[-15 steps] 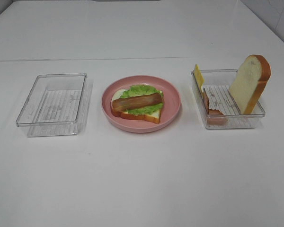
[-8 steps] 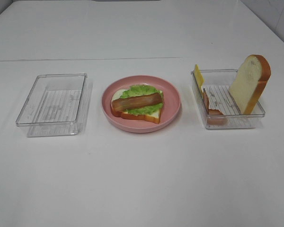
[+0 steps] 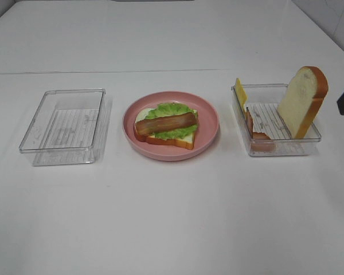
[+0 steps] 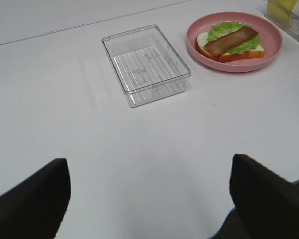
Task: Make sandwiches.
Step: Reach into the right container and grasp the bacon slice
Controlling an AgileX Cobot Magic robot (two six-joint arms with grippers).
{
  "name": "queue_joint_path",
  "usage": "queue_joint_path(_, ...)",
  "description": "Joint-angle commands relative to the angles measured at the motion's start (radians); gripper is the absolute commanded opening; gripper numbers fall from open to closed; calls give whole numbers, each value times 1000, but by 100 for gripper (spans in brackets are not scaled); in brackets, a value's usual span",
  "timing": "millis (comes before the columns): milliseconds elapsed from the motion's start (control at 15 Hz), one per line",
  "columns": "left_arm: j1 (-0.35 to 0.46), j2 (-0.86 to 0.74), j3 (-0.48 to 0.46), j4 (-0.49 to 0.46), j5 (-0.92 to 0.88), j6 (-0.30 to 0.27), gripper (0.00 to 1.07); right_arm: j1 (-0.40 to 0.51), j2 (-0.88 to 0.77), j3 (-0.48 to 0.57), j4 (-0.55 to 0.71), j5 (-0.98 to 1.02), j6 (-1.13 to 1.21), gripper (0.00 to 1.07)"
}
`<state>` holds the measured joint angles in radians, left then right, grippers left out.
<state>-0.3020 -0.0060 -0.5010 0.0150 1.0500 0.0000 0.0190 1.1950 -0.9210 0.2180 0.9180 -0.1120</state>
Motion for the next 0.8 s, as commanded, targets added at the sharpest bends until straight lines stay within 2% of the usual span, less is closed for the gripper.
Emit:
queue_joint_path(67, 0, -19, 1, 3, -11, 0, 83, -6, 224, -200, 63, 137, -14, 76)
queue_joint_path(133, 0, -19, 1, 3, -11, 0, 83, -6, 333, -311, 93, 194, -11, 76)
queue_joint_path(400, 0, -19, 1, 3, -11, 0, 83, 65, 546, -532, 108, 221, -7, 76)
queue_joint_path(800, 0, -19, 1, 3, -11, 0, 83, 188, 778, -697, 100, 217, 16, 73)
